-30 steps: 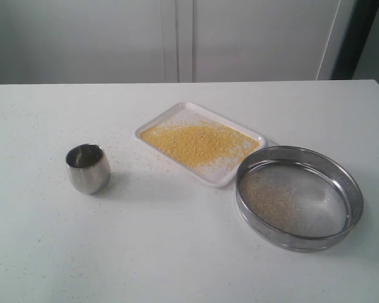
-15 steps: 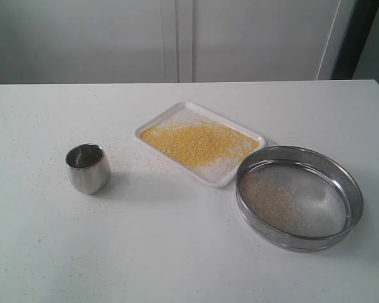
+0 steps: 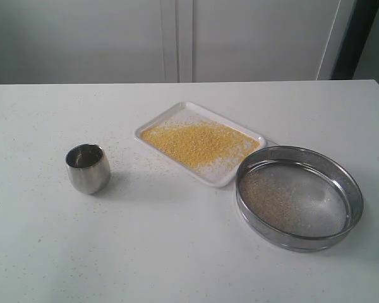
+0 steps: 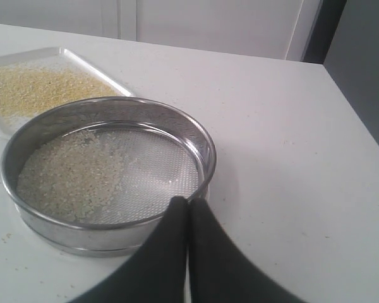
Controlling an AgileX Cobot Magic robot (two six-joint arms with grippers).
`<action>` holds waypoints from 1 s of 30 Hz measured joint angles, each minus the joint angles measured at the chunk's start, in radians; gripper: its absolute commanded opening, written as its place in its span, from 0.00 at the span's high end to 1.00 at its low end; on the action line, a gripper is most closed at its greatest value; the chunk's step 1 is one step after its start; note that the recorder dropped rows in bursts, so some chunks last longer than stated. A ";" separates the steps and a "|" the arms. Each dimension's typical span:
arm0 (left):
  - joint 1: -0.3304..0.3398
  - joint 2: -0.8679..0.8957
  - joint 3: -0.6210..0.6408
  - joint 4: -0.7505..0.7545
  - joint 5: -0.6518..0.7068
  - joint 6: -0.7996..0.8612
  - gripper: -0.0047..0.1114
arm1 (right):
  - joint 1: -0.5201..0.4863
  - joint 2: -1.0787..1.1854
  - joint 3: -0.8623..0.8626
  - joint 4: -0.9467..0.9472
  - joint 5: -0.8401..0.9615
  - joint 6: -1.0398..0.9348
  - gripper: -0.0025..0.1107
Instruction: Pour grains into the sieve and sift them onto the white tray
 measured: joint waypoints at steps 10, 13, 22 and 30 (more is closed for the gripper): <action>0.000 -0.134 0.000 0.000 0.000 0.000 0.96 | 0.000 0.000 0.000 0.000 0.000 0.000 0.98; 0.000 -0.173 0.000 0.000 0.000 0.000 0.96 | 0.000 0.000 0.000 0.000 0.000 0.000 0.98; 0.000 -0.310 0.000 0.000 0.000 0.000 0.96 | 0.000 0.000 0.000 0.000 0.000 0.000 0.98; 0.000 -0.469 0.000 0.000 0.004 0.000 0.96 | 0.000 0.000 0.000 -0.004 0.000 0.000 0.98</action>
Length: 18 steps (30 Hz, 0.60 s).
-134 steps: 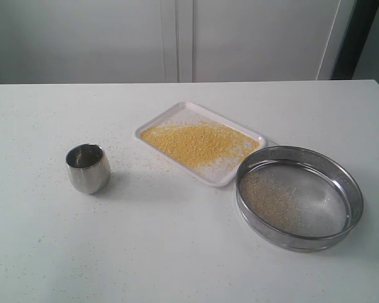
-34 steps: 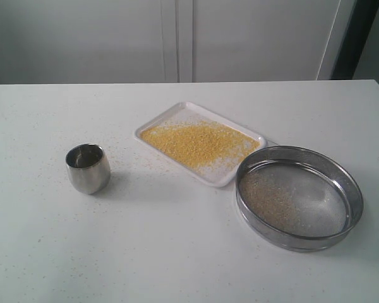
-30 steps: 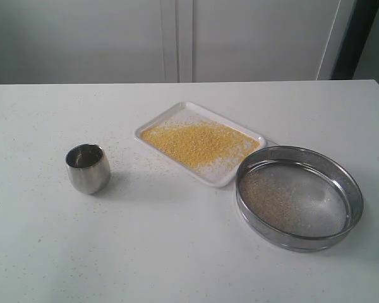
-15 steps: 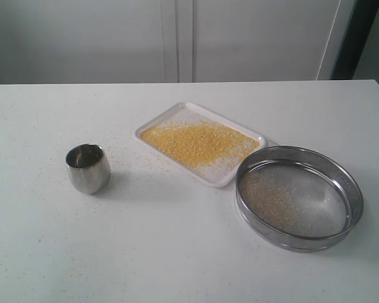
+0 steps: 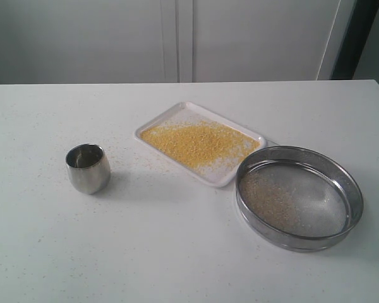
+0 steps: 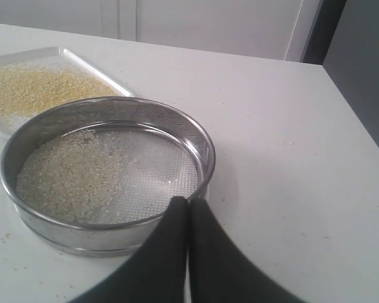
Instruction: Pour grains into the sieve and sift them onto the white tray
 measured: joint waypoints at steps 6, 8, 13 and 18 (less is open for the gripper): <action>0.000 -0.046 0.000 0.000 0.000 0.000 0.96 | 0.000 0.000 0.000 0.000 0.000 0.000 0.98; 0.000 -0.046 0.000 0.000 0.000 0.000 0.96 | 0.000 0.000 0.000 0.000 0.000 0.000 0.98; 0.070 -0.046 0.000 0.000 0.000 0.000 0.96 | 0.000 0.000 0.000 0.000 0.000 0.000 0.98; 0.142 -0.046 0.000 0.000 0.000 0.000 0.96 | 0.000 0.000 0.000 0.000 0.000 0.000 0.98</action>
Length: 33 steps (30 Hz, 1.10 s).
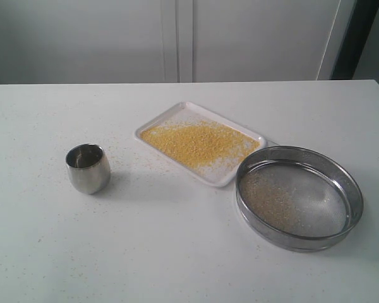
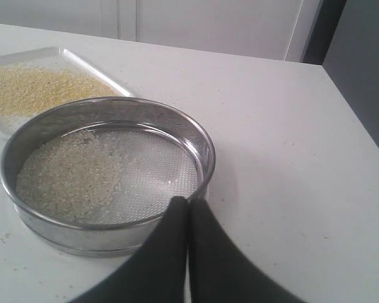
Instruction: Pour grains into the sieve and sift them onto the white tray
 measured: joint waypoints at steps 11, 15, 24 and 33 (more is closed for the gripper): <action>0.133 0.000 0.000 0.000 0.000 0.000 0.96 | 0.000 0.000 0.000 0.000 0.000 0.000 0.98; 0.136 0.000 0.000 0.000 0.000 0.000 0.96 | 0.000 0.000 0.000 0.000 0.000 0.000 0.98; 0.136 0.000 0.000 0.000 0.000 0.000 0.96 | 0.000 0.000 0.000 0.000 0.000 0.000 0.98; 0.136 0.000 0.037 0.000 -0.002 0.000 0.96 | 0.000 0.000 0.000 -0.002 0.000 0.000 0.98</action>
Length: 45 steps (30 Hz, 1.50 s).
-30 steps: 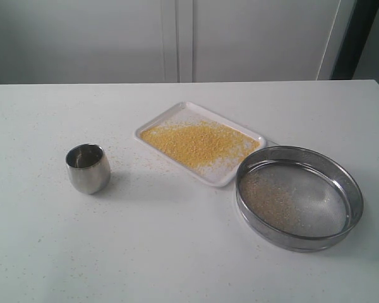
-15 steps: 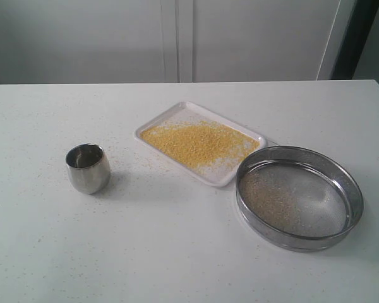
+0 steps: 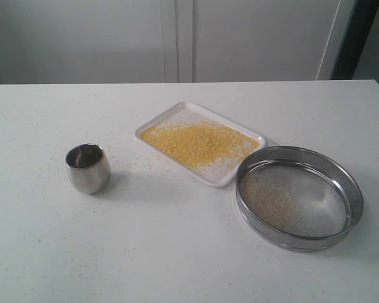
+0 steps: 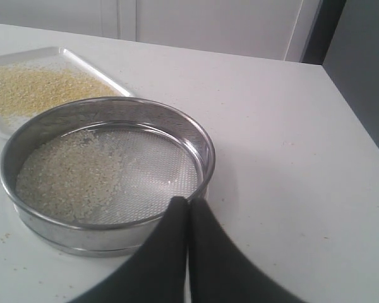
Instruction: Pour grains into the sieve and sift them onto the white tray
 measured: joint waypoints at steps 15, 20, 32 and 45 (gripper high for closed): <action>0.000 0.000 0.209 0.129 -0.143 0.000 0.96 | 0.000 0.000 0.000 -0.002 0.000 0.000 0.98; 0.000 0.000 0.283 0.131 -0.241 0.000 0.96 | 0.000 0.000 0.000 -0.002 0.000 0.000 0.98; 0.000 -0.003 0.431 0.133 -0.355 0.000 0.96 | 0.000 0.000 0.000 -0.002 -0.002 0.000 0.98; 0.000 -0.003 0.434 0.131 -0.461 0.078 0.96 | 0.000 0.000 0.000 -0.002 -0.002 0.000 0.98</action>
